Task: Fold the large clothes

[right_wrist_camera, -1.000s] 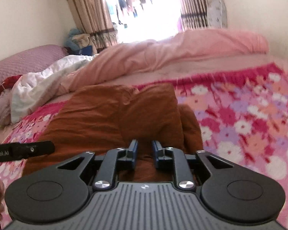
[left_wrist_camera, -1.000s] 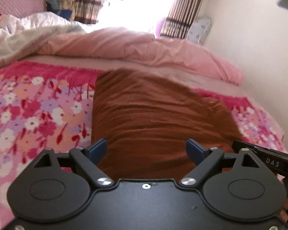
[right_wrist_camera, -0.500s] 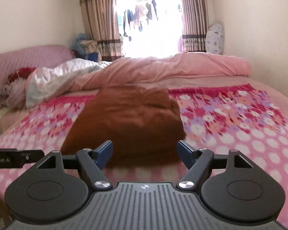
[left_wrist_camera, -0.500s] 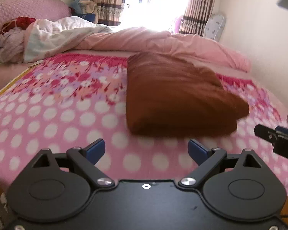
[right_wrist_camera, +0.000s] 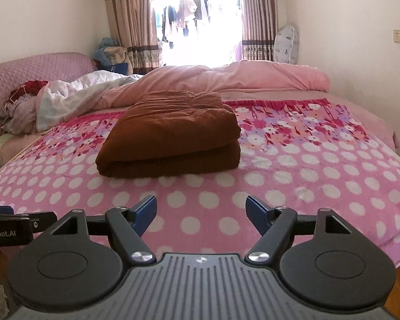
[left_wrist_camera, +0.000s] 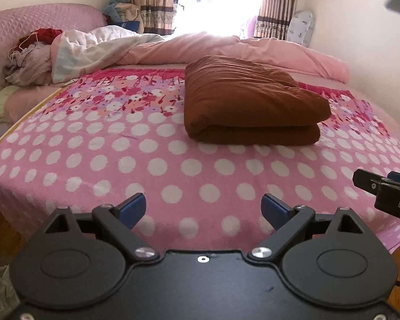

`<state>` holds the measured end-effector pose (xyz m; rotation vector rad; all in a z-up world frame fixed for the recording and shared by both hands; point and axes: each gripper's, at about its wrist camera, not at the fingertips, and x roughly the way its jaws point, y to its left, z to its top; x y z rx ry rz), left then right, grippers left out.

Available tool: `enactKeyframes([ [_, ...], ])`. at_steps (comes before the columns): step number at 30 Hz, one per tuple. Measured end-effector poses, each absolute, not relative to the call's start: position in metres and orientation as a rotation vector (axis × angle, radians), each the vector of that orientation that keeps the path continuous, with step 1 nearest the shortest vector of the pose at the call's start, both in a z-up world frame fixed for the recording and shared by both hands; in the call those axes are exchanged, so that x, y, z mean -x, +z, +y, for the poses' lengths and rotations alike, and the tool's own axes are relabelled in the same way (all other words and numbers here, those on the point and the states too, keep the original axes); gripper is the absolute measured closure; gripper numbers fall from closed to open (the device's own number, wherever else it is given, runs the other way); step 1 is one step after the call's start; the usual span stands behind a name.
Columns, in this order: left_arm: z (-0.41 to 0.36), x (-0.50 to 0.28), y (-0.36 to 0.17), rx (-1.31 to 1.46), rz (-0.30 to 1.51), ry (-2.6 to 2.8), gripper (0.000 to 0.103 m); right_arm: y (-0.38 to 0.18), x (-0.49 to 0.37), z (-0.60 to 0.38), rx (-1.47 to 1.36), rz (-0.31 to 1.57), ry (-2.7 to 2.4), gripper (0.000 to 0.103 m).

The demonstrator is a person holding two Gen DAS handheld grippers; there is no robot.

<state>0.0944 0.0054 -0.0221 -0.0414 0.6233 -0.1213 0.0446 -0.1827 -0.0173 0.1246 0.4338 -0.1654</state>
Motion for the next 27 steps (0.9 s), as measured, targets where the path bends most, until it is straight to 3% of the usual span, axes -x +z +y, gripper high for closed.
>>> enactKeyframes([
  [27,-0.0011,-0.0909,-0.0197,0.053,0.618,-0.107,0.007,-0.0137,-0.0348,-0.179,-0.109,0.424,-0.165,0.014],
])
